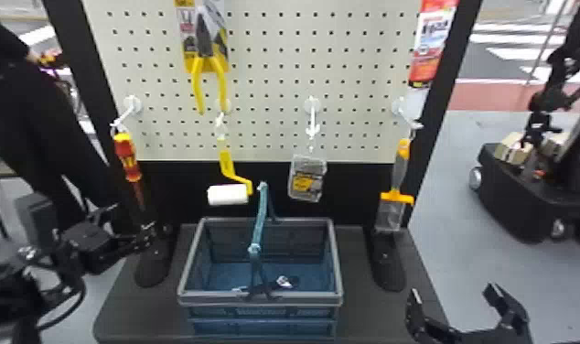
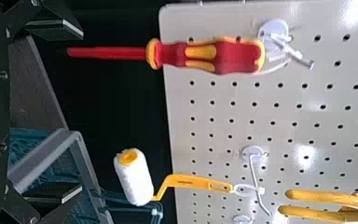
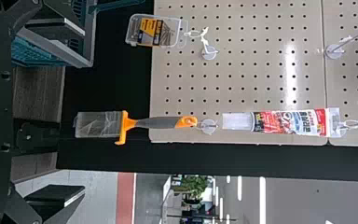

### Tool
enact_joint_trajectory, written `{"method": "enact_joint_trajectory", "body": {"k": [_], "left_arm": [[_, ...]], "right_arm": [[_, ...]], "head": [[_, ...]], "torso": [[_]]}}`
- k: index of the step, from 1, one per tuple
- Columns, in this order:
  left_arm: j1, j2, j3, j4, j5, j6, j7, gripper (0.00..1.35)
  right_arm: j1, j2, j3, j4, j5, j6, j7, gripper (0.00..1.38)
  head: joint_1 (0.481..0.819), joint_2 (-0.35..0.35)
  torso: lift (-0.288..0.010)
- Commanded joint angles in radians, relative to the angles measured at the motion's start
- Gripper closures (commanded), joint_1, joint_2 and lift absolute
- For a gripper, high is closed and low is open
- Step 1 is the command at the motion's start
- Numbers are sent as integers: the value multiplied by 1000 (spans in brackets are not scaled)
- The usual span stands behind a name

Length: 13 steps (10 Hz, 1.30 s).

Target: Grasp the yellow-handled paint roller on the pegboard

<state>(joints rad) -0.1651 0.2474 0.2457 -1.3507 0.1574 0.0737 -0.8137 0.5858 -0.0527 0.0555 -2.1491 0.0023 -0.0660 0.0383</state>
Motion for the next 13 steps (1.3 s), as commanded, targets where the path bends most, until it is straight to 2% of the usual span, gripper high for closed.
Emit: {"method": "enact_joint_trajectory", "body": {"k": [1,4,7,9,13], "left_arm": [[-60,3,-37,49,1,9,-16,156],[-131,4,-72,103,-1,29,-48,156],[-238,23,-134,147,-21,77,-93,156],[-335,44,-187,240,-5,109,-157,156],[-414,38,-255,289,2,118,-202,156]], "right_arm": [[-14,-9,15,3,-4,-2,0,125],[-23,-15,26,10,-8,-8,2,125],[-36,-21,37,15,-18,-14,3,124],[-57,-35,60,22,-27,-21,3,125],[-76,-44,81,32,-36,-25,8,124]], "head": [[549,0],[549,0],[549,0],[549,0],[549,0]], "torso": [[-100],[-100],[-100],[-100],[-100]]}}
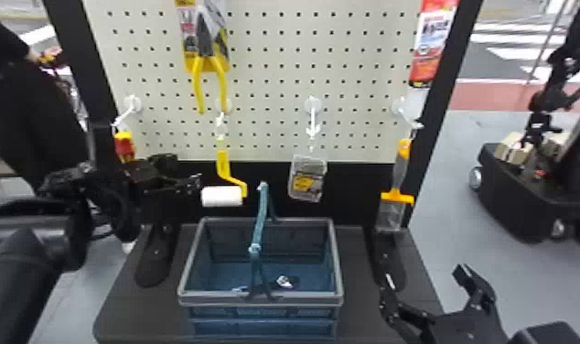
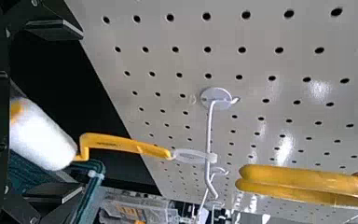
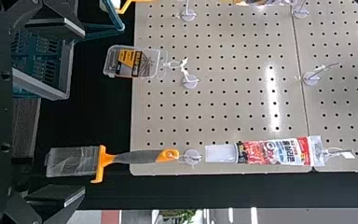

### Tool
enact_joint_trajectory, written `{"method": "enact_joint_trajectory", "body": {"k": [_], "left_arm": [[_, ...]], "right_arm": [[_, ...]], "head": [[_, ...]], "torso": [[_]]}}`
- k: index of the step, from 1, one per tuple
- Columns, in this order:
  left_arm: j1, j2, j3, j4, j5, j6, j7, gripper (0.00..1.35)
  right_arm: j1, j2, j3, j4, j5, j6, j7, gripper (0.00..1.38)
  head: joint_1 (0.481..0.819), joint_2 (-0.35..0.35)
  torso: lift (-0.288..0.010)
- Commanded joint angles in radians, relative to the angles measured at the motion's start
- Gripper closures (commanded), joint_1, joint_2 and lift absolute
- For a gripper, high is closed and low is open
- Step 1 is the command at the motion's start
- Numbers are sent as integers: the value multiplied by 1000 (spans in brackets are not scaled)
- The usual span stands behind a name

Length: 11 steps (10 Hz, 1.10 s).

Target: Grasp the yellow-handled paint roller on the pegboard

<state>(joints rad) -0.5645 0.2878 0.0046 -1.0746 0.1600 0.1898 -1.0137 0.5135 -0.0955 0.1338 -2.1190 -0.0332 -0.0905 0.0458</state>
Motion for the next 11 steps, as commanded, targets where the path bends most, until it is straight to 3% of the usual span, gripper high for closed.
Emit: {"method": "enact_joint_trajectory", "body": {"k": [1,6,7,8,9,11], "left_arm": [[-43,-4,-43,42,0,-3,-14,156],[-109,-30,-132,77,26,5,-33,157],[-109,-35,-132,74,16,0,-33,263],[-105,-36,-124,74,13,3,-28,722],[-105,-38,-118,74,9,16,-20,1009],[-103,-39,-121,74,1,39,-16,1210]], "right_arm": [[-15,-6,7,7,-5,0,3,125],[-28,-15,21,22,-14,-2,6,125],[-25,-17,21,22,-16,-2,6,124],[-25,-18,21,22,-17,-2,8,125],[-21,-20,21,19,-19,-2,8,125],[-21,-21,21,22,-19,-2,6,125]], "head": [[549,0],[549,0],[549,0],[549,0],[549,0],[549,0]], "torso": [[-100],[-100],[-100],[-100],[-100],[-100]]}}
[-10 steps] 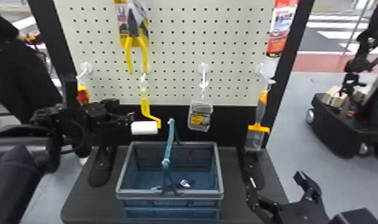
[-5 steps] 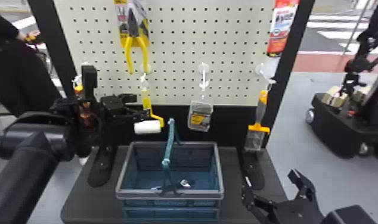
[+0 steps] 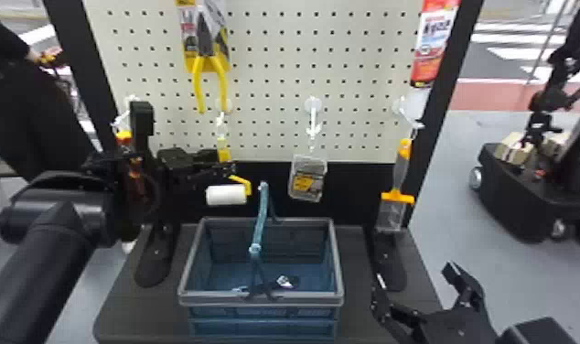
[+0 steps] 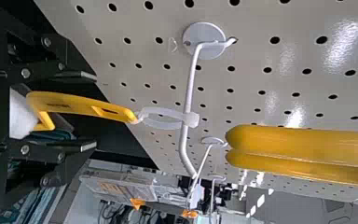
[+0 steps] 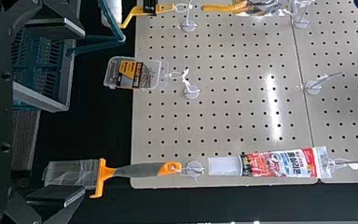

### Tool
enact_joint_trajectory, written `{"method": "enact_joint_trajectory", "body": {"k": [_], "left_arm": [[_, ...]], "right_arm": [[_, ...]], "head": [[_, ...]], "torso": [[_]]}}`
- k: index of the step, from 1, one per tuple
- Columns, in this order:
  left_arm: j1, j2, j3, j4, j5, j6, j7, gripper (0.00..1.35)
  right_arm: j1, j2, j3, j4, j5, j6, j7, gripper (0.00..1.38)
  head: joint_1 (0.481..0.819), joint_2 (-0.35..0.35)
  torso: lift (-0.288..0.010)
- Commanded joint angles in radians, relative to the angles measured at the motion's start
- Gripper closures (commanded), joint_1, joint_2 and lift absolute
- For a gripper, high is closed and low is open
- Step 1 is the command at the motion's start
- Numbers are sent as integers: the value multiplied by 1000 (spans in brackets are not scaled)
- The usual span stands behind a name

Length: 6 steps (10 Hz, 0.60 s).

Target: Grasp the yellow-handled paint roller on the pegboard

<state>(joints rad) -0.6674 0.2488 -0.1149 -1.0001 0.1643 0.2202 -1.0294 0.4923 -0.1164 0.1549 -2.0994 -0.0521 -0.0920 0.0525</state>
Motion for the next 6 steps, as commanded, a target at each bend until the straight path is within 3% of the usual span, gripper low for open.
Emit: {"method": "enact_joint_trajectory", "body": {"k": [1,6], "left_arm": [[0,-2,-2,0,-8,21,3,1208],[0,-3,-2,0,-3,22,6,1208]], "right_arm": [[0,-2,0,2,0,0,1,124],[2,-2,0,2,-2,0,0,124]], "head": [[549,0],[549,0]], "torso": [[-100],[-100]]}}
